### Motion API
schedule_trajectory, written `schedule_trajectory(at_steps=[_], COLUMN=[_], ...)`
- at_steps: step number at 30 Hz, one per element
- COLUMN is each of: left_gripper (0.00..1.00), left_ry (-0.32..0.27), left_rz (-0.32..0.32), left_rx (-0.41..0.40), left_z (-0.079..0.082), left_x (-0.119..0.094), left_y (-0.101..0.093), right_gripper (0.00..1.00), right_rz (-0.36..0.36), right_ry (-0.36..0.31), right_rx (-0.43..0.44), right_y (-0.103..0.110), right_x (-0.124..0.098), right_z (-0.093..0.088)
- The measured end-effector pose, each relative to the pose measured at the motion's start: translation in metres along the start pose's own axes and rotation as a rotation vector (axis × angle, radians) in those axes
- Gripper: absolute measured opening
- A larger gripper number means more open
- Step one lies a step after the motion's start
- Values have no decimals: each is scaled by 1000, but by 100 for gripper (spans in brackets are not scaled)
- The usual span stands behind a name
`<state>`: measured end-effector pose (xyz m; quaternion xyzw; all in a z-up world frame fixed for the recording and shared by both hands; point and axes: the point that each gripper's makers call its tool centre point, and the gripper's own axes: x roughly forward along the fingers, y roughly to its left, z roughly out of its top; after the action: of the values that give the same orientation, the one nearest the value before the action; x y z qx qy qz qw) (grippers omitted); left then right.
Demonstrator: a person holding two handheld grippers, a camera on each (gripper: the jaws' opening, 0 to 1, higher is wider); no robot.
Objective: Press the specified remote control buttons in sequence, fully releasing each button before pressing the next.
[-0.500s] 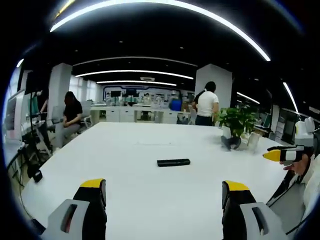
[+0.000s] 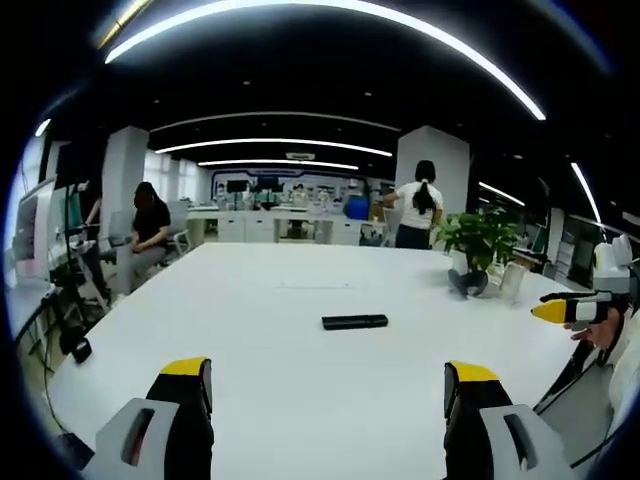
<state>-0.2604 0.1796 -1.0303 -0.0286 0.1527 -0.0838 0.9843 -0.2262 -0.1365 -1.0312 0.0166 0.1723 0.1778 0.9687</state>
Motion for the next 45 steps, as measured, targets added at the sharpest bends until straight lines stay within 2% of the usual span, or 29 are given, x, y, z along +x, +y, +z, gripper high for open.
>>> schedule_trajectory(at_steps=[4, 11, 23, 30, 32, 36, 42, 45], left_gripper=[99, 99, 99, 98, 93, 92, 90, 89], left_ry=[6, 19, 41, 55, 63, 67, 78, 89], left_rz=[0, -31, -39, -39, -38, -42, -44, -48], left_rx=[-3, 15, 42, 33, 44, 45, 80, 81], left_z=[-2, -3, -4, -6, -6, -5, -2, -2], left_x=[0, 3, 14, 18, 20, 22, 27, 30], left_y=[1, -5, -2, 0, 0, 1, 4, 7], right_gripper=[98, 95, 91, 85, 81, 75, 53, 41], right_rz=[9, 66, 49, 76, 83, 97, 117, 129], right_ry=[2, 19, 36, 64, 88, 95, 128, 157], right_rx=[-3, 37, 26, 34, 33, 35, 60, 107], right_y=[2, 12, 7, 13, 15, 17, 21, 22], right_x=[0, -1, -3, -2, -1, 0, -1, 0], right_z=[0, -3, -4, -9, -14, -13, -16, -19])
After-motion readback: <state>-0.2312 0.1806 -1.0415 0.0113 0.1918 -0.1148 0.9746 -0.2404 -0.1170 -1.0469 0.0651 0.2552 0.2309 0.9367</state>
